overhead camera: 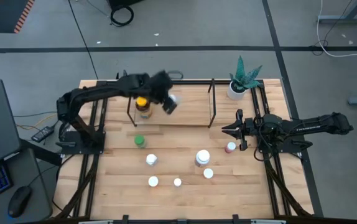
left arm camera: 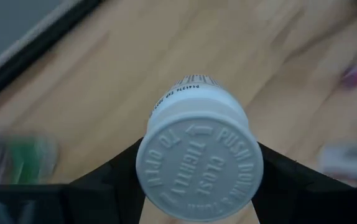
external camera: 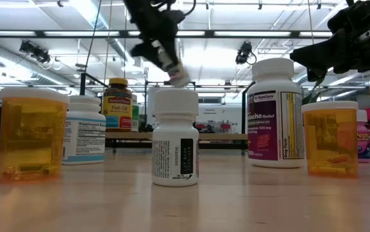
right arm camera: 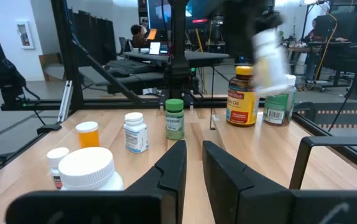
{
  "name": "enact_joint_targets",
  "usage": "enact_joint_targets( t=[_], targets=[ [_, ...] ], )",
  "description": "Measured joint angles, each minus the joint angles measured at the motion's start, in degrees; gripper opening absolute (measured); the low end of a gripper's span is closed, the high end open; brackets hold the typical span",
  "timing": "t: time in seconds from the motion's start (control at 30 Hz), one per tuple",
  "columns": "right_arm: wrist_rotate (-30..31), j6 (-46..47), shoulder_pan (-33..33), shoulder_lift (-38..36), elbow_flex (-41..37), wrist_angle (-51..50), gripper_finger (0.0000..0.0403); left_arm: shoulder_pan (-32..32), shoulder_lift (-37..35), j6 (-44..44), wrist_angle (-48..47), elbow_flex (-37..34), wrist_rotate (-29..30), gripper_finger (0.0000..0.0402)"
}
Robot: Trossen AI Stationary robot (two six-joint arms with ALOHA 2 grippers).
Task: Pick and place medicine bottles onto shelf by color
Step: Put the bottom white green pill bottle on the shelf
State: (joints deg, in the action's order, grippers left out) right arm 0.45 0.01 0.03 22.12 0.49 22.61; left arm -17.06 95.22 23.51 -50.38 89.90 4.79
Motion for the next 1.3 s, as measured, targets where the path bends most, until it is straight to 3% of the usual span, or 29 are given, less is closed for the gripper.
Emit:
enact_joint_targets(
  t=[0.13,0.3,0.47,0.83,1.3],
  targets=[
    [0.0,0.0,0.0,0.0,0.0,0.0,0.0062,-3.7,3.2,-4.7,2.1,6.1,-2.7,0.0230],
    [0.0,0.0,0.0,0.0,0.0,0.1,0.0062,-8.0,9.8,-6.2,-4.2,16.3,-1.8,0.0230],
    [0.0,0.0,0.0,0.0,0.0,0.1,0.0062,-11.0,16.8,-6.3,-9.3,21.9,-1.5,0.0229],
    [0.0,0.0,0.0,0.0,0.0,0.2,0.0062,-14.3,25.8,-6.2,-16.2,22.2,-1.4,0.0231],
    [0.0,0.0,0.0,0.0,0.0,0.5,0.0062,-14.4,26.9,-9.3,-23.7,22.2,4.6,0.0233]
  ],
)
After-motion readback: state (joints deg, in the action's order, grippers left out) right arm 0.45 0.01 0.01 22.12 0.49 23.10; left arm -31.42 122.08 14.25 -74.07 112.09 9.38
